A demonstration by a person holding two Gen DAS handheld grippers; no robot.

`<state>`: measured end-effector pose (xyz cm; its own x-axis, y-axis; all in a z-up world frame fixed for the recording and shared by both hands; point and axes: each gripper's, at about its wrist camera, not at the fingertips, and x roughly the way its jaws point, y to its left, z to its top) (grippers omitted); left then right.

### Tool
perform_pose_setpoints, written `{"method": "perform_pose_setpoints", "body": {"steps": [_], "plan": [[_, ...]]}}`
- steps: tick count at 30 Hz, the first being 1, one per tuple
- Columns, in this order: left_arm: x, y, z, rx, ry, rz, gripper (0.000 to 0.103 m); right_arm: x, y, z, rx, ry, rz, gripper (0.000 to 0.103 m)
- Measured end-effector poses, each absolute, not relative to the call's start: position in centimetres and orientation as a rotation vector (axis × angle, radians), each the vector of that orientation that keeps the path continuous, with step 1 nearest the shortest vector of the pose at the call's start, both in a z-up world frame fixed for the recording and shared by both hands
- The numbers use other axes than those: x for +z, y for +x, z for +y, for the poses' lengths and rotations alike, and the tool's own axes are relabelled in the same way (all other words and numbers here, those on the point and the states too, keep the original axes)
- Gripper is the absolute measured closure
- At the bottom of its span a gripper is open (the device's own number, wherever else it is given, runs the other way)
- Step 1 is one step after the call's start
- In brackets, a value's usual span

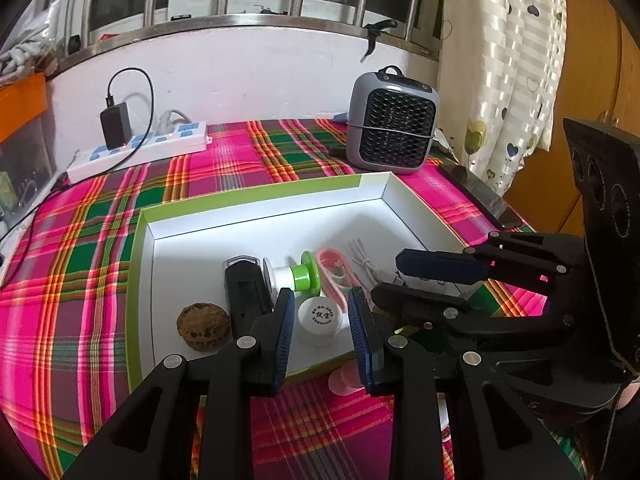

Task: Organize objects
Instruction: 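Lower the walnut and white jar into the box and open both grippers, then grasp the pink clip case with the left gripper while the right gripper approaches the white knob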

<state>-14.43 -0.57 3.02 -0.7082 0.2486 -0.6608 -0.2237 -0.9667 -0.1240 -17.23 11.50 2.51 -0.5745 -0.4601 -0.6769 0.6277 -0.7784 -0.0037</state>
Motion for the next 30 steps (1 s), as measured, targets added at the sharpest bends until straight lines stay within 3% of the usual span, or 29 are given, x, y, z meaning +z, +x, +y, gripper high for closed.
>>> {"method": "perform_pose_setpoints", "body": {"steps": [30], "plan": [[4.3, -12.5, -1.2, 2.703, -1.024, -0.083, 0.077, 2.9, -16.4, 12.5, -2.356, 0.869, 0.273, 0.074]]}}
